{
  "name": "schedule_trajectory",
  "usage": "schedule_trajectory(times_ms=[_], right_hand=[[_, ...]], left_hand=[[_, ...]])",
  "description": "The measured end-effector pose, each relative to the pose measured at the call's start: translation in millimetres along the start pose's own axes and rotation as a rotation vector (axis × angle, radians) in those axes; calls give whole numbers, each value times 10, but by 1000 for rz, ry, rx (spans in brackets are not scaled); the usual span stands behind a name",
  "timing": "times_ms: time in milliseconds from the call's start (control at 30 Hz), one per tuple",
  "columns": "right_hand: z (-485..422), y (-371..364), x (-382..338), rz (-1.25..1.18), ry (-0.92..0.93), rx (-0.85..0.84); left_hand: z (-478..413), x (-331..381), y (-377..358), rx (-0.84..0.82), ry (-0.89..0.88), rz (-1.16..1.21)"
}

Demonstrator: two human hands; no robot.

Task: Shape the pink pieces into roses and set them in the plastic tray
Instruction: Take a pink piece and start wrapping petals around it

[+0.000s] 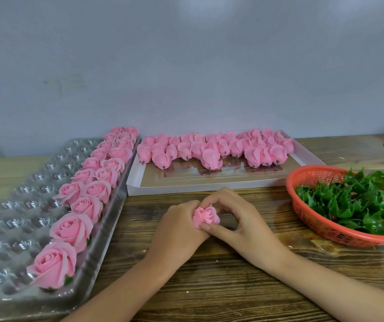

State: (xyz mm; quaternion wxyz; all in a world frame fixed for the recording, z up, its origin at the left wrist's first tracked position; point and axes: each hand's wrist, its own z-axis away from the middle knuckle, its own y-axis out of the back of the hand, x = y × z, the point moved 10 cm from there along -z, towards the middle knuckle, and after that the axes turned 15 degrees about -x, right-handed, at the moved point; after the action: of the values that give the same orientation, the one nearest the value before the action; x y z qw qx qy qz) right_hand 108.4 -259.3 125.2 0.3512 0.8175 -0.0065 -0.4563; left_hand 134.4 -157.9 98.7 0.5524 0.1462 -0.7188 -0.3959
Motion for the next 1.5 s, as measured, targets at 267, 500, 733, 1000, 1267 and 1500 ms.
schedule_trajectory(times_ms=[267, 500, 733, 1000, 1267, 1500], right_hand=[[8, 27, 31, -73, -4, 24], [12, -24, 48, -47, -52, -4], [1, -15, 20, -15, -17, -11], [11, 19, 28, -56, -3, 15], [13, 8, 45, -86, -39, 24], [-2, -9, -10, -18, 15, -16]], left_hand=[[-24, -28, 6, -33, -3, 36], [28, 66, -9, -7, -12, -237], [19, 19, 16, -2, 48, -191], [17, 1, 28, -25, 55, -76], [112, 196, 56, 63, -38, -343], [36, 79, 30, 8, 21, -234]])
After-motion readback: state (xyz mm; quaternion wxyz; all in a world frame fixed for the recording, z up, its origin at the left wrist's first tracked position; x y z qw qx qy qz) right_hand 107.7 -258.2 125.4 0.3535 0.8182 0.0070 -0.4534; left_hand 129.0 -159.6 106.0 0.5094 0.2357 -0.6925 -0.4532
